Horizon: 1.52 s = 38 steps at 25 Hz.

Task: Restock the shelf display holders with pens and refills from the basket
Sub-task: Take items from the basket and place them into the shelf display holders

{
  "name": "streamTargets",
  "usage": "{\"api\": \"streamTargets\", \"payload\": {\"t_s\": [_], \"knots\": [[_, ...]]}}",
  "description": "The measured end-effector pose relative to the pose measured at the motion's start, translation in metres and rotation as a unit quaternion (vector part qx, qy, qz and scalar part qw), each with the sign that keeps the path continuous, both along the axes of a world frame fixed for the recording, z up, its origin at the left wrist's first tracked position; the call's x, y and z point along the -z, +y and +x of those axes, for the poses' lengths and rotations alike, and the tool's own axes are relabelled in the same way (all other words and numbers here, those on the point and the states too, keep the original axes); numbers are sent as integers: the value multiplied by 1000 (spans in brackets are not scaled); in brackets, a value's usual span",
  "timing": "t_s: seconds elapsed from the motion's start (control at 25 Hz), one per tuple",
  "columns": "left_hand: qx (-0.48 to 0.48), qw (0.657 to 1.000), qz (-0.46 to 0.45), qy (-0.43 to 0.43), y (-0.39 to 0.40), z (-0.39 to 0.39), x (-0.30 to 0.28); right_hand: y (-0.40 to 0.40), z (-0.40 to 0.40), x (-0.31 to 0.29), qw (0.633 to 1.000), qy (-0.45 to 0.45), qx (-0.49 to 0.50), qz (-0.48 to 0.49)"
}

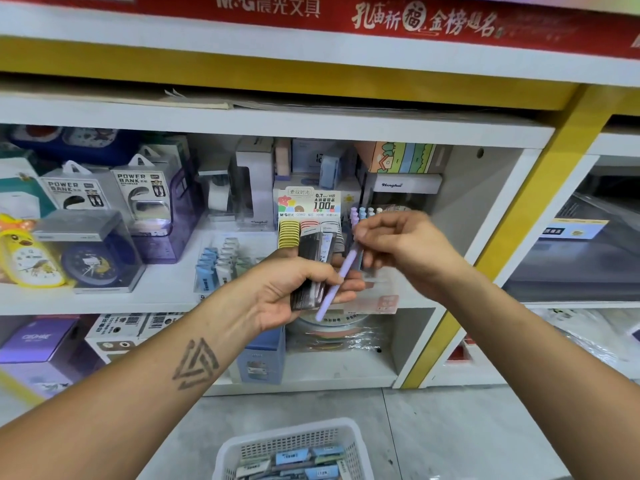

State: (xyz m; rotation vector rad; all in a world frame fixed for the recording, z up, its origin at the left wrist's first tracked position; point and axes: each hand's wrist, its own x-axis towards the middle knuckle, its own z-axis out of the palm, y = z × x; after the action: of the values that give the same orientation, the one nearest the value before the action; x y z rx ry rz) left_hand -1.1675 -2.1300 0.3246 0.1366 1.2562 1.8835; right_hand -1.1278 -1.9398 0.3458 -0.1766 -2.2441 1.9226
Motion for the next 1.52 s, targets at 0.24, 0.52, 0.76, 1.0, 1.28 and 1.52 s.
{"api": "streamTargets", "payload": {"t_s": [0.24, 0.52, 0.76, 1.0, 1.28, 1.52], "knots": [[-64, 993, -97, 6, -3, -5, 1, 29, 3, -7, 969, 118, 128, 175], [-98, 993, -55, -30, -5, -7, 0, 13, 4, 15, 897, 131, 34, 421], [-77, 995, -50, -25, -8, -8, 1, 14, 4, 12, 901, 131, 15, 414], [-67, 995, -66, 39, -8, -7, 1, 6, -2, 14, 818, 122, 37, 560], [-76, 994, -39, 71, -17, -5, 0, -32, -8, 3, 993, 40, 2, 110], [-175, 977, -115, 40, -38, -21, 1, -14, -12, -3, 899, 152, 63, 406]]}}
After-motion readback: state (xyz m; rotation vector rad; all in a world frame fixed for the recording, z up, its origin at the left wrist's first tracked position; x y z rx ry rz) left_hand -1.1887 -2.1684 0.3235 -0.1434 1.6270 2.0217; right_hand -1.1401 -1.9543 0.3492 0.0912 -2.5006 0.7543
